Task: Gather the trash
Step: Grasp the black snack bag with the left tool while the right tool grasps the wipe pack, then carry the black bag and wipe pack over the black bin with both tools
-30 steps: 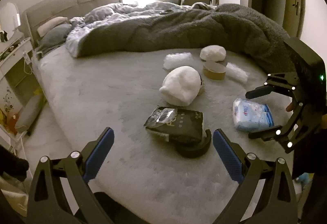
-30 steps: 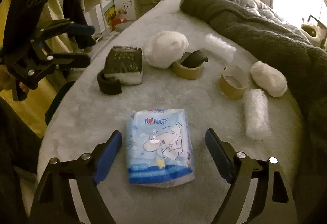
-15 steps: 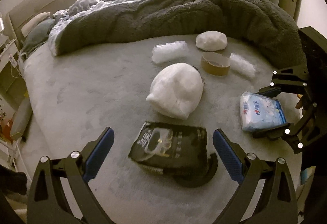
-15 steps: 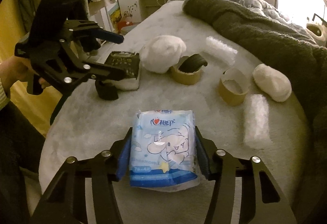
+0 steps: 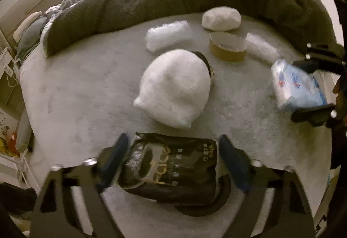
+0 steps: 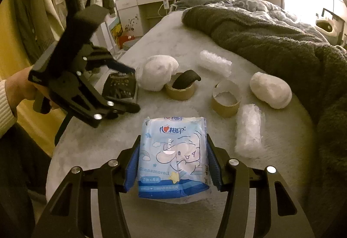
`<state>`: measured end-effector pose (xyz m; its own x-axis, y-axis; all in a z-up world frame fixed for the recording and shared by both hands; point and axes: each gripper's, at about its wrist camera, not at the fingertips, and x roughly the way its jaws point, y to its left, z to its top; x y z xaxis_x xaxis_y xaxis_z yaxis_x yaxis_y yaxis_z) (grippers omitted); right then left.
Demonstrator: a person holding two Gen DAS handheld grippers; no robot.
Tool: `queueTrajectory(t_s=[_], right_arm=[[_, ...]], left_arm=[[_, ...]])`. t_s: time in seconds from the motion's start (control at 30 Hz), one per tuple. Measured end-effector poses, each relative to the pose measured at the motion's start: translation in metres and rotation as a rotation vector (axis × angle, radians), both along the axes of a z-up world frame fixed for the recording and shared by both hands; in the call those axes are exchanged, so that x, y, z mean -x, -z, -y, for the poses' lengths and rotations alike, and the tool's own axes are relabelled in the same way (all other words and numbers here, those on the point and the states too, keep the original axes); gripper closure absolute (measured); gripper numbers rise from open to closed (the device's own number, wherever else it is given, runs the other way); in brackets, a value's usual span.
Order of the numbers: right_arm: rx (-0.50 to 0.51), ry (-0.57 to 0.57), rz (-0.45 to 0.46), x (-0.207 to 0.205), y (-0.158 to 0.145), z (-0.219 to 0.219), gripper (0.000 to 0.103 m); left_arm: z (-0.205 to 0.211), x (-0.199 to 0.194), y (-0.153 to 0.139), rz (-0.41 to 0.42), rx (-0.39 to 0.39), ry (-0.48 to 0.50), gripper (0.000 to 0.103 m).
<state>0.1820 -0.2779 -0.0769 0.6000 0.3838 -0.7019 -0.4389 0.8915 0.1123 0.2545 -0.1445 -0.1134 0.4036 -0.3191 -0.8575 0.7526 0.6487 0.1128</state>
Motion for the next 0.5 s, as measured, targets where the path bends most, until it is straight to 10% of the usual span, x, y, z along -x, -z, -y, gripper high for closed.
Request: queueTrajectory(t_s=[0.5], right_arm=[[-0.01, -0.013, 0.021, -0.003, -0.008, -0.016, 0.048]], left_arm=[[-0.021, 0.006, -0.025, 0.013, 0.124, -0.072, 0.025]])
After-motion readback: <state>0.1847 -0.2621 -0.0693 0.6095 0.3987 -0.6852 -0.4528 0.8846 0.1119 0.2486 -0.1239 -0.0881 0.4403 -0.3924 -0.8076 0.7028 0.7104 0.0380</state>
